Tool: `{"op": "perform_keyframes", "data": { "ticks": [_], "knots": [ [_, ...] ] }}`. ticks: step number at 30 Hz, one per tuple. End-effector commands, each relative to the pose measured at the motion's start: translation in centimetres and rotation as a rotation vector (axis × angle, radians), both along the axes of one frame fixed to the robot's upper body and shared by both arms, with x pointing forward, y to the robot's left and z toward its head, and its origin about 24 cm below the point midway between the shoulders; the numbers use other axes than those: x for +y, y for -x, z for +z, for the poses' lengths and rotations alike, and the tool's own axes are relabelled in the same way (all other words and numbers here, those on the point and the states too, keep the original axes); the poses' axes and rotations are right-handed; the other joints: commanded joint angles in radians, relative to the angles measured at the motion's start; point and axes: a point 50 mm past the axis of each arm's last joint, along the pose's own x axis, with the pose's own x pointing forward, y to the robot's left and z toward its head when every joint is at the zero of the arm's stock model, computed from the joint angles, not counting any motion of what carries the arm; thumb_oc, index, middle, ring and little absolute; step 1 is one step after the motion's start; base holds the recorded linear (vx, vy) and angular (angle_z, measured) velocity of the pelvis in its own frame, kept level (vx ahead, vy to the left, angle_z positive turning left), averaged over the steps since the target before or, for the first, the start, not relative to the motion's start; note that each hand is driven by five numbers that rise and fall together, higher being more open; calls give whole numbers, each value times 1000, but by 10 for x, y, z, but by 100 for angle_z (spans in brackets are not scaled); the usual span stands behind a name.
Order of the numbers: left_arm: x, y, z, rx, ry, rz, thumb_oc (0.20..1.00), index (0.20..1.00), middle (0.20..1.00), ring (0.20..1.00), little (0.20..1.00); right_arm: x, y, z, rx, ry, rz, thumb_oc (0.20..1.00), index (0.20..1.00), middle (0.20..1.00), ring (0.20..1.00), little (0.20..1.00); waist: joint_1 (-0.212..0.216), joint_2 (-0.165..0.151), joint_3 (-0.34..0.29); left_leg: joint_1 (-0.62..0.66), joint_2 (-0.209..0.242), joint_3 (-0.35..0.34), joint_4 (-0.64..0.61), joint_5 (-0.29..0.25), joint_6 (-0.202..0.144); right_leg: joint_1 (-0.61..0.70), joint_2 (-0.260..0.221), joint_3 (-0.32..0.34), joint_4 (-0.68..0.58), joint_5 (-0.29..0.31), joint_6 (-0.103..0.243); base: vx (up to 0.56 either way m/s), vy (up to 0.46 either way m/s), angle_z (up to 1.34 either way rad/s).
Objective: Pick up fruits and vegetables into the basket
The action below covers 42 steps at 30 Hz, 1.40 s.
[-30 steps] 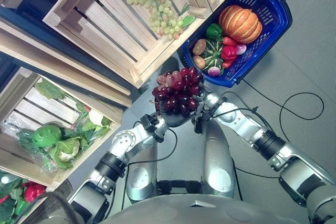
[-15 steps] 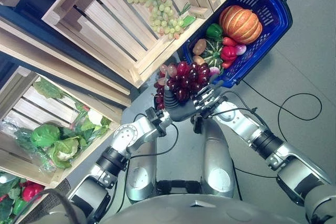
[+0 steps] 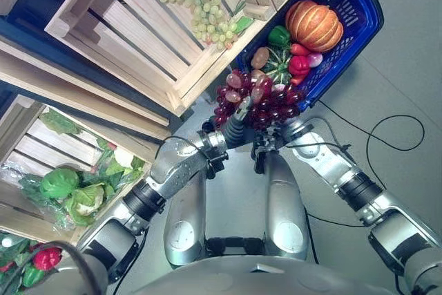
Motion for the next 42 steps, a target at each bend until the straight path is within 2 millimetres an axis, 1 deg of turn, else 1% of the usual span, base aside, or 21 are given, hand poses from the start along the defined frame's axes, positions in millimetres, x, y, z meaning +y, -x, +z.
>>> {"op": "perform_keyframes", "data": {
  "ticks": [1, 3, 4, 7, 8, 9, 10, 13, 17, 21, 24, 26, 28, 29, 33, 35, 37, 39, 40, 41, 42],
  "knots": [
    [34, 3, -20, -160, -222, 180, 1000, 1000, 1000, 1000, 1000, -5, 19, 71, -303, -239, 109, 200, 200, 200, 200, 200, -26, 3, -43, 39, -45, 83, 87, -167, 44, 16, 42, 7, -47, 39, 55, 64, 2, -6],
    [37, 1, -17, -208, -242, 198, 1000, 1000, 1000, 1000, 1000, -11, 18, 73, -310, -255, 94, 200, 200, 200, 200, 200, -27, 3, -43, 40, -44, 83, 90, -168, 44, 17, 41, 7, -42, 37, 54, 23, -4, -1],
    [47, -4, -10, -306, -272, 255, 1000, 1000, 1000, 1000, 1000, -22, 18, 78, -326, -289, 65, 200, 200, 200, 200, 200, -28, 4, -43, 41, -41, 83, 99, -171, 43, 17, 39, 6, -33, 32, 52, 43, -11, 0],
    [56, -8, -4, -379, -298, 309, 1000, 1000, 1000, 1000, 1000, -34, 17, 84, -340, -341, 40, 200, 200, 200, 200, 200, -30, 4, -43, 37, -36, 85, 111, -175, 42, 13, 38, 7, -20, 28, 49, 29, -14, 0],
    [60, -11, 1, -459, -324, 357, 1000, 1000, 1000, 1000, 1000, -41, 17, 88, -348, -383, 24, 200, 200, 200, 200, 200, -31, 2, -43, 35, -34, 86, 117, -178, 43, 9, 38, 8, -11, 24, 48, 34, -33, -2],
    [62, -11, 3, -510, -345, 360, 1000, 1000, 1000, 1000, 1000, -45, 17, 89, -356, -404, 15, 200, 200, 200, 200, 200, -32, 2, -43, 32, -33, 86, 121, -180, 44, 5, 38, 9, -5, 22, 48, 30, -34, -2],
    [63, -11, 4, -530, -348, 362, 1000, 1000, 1000, 1000, 1000, -48, 17, 91, -361, -415, 8, 200, 200, 200, 200, 200, -33, 2, -43, 30, -31, 85, 124, -180, 43, 3, 38, 9, -2, 22, 48, 21, -24, -4],
    [68, -12, 12, -550, -312, 377, 1000, 1000, 1000, 1000, 1000, -58, 17, 95, -385, -431, -26, 200, 200, 200, 200, 200, -35, 4, -43, 28, -29, 85, 128, -182, 41, -1, 39, 11, 4, 18, 47, 24, -11, -6],
    [75, -15, 12, -513, -309, 405, 1000, 1000, 1000, 1000, 1000, -68, 16, 101, -423, -414, -78, 200, 200, 200, 200, 200, -39, 14, -43, 26, -28, 87, 127, -180, 39, -9, 37, 13, 12, 14, 43, 19, 12, -8],
    [82, -19, 8, -481, -327, 449, 1000, 1000, 1000, 1000, 1000, -79, 13, 109, -444, -404, -122, 200, 200, 200, 200, 200, -40, 22, -43, 21, -27, 88, 132, -180, 37, -18, 35, 13, 26, 8, 41, 6, 6, -1],
    [91, -22, 0, -453, -360, 519, 1000, 1000, 1000, 1000, 1000, -94, 9, 117, -426, -409, -159, 200, 200, 200, 200, 200, -38, 30, -43, 10, -26, 89, 138, -179, 33, -29, 32, 11, 36, 1, 39, 0, 0, 0],
    [92, -22, -1, -451, -365, 532, 1000, 1000, 1000, 1000, 1000, -96, 9, 118, -420, -410, -164, 200, 200, 200, 200, 200, -38, 31, -43, 7, -26, 89, 139, -179, 32, -31, 32, 10, 38, 0, 38, 0, 0, 0],
    [99, -23, -9, -452, -393, 582, 1000, 1000, 1000, 1000, 1000, -110, 2, 122, -362, -443, -189, 200, 200, 200, 200, 200, -30, 39, -43, -20, -26, 86, 151, -178, 29, -58, 29, 4, 59, -8, 35, 0, 0, 0],
    [100, -23, -10, -454, -395, 589, 1000, 1000, 1000, 1000, 1000, -114, 0, 122, -343, -457, -198, 200, 200, 200, 200, 200, -28, 40, -43, -29, -25, 84, 154, -178, 28, -66, 28, 4, 64, -9, 34, -13, -35, 5],
    [105, -20, -8, -510, -383, 647, 1000, 1000, 1000, 1000, 1000, -140, -12, 120, -245, -569, -281, 200, 200, 200, 200, 200, -6, 57, -43, -92, -28, 73, 169, -173, 25, -126, 21, -10, 100, -20, 29, -28, -68, 7],
    [104, -16, -8, -531, -391, 626, 1000, 1000, 1000, 1000, 1000, -152, -19, 115, -180, -640, -330, 200, 200, 200, 200, 200, 14, 73, -43, -143, -32, 65, 170, -166, 24, -178, 15, -23, 127, -28, 26, -55, -111, 12],
    [102, -14, -8, -556, -402, 623, 1000, 1000, 1000, 1000, 1000, -156, -23, 113, -153, -650, -353, 200, 200, 200, 200, 200, 23, 81, -43, -162, -37, 61, 170, -163, 23, -198, 13, -28, 134, -29, 24, -37, -64, 13],
    [100, -10, -8, -599, -428, 611, 1000, 1000, 1000, 1000, 1000, -165, -27, 113, -128, -657, -396, 200, 200, 200, 200, 200, 35, 97, -43, -200, -38, 59, 175, -159, 23, -236, 7, -33, 148, -31, 22, -29, -41, 18],
    [100, -10, -8, -599, -428, 612, 1000, 1000, 1000, 1000, 1000, -165, -28, 113, -129, -657, -396, 200, 200, 200, 200, 200, 35, 97, -43, -201, -38, 59, 176, -159, 23, -237, 7, -33, 149, -31, 22, -36, -55, 14],
    [100, -7, -8, -621, -461, 604, 1000, 1000, 1000, 1000, 1000, -172, -33, 113, -77, -689, -430, 200, 200, 200, 200, 200, 50, 111, -43, -245, -37, 54, 182, -153, 23, -280, 2, -39, 165, -32, 19, 20, -57, 5],
    [100, -5, -11, -606, -467, 597, 1000, 1000, 1000, 1000, 1000, -176, -35, 109, -58, -690, -453, 200, 200, 200, 200, 200, 55, 116, -43, -246, -39, 45, 195, -173, 18, -284, 3, -30, 182, -53, 25, 24, -78, 2]
  ]
}}
